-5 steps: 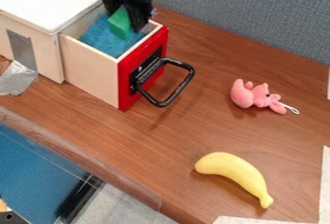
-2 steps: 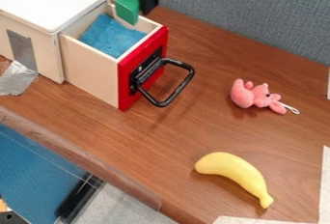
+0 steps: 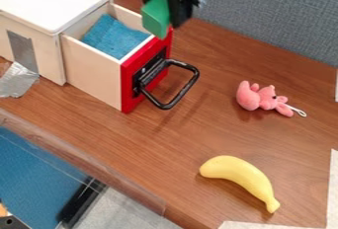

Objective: Took the green toy to the right side of the table

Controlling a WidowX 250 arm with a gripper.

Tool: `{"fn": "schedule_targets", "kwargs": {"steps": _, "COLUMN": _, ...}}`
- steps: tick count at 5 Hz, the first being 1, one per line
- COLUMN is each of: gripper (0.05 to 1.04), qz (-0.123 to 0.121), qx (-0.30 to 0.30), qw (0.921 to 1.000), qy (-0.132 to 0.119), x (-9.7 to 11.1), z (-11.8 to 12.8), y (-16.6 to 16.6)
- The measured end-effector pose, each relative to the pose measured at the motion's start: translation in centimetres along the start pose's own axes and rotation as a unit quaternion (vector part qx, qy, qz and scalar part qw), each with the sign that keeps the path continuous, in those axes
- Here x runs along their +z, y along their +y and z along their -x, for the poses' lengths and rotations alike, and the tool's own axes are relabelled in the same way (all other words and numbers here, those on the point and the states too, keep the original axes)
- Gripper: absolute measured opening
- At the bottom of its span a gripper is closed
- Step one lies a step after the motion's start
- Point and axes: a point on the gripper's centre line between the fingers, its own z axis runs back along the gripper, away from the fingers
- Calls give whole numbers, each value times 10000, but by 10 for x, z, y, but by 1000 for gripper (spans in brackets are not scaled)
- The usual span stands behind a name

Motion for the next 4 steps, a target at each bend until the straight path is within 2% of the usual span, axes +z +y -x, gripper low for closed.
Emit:
{"fn": "schedule_targets", "kwargs": {"steps": 1, "gripper": 587, "qz": 184, "qx": -292, "qw": 9994, "qy": 70, "x": -9, "z": 0, "y": -30}}
{"fn": "schedule_targets", "kwargs": {"steps": 2, "gripper": 587, "qz": 295, "qx": -450, "qw": 9981, "qy": 284, "x": -31, "z": 0, "y": -48}}
{"fn": "schedule_targets", "kwargs": {"steps": 4, "gripper": 587, "qz": 267, "qx": -807, "qw": 9948, "qy": 567, "x": -79, "z": -10, "y": -74}}
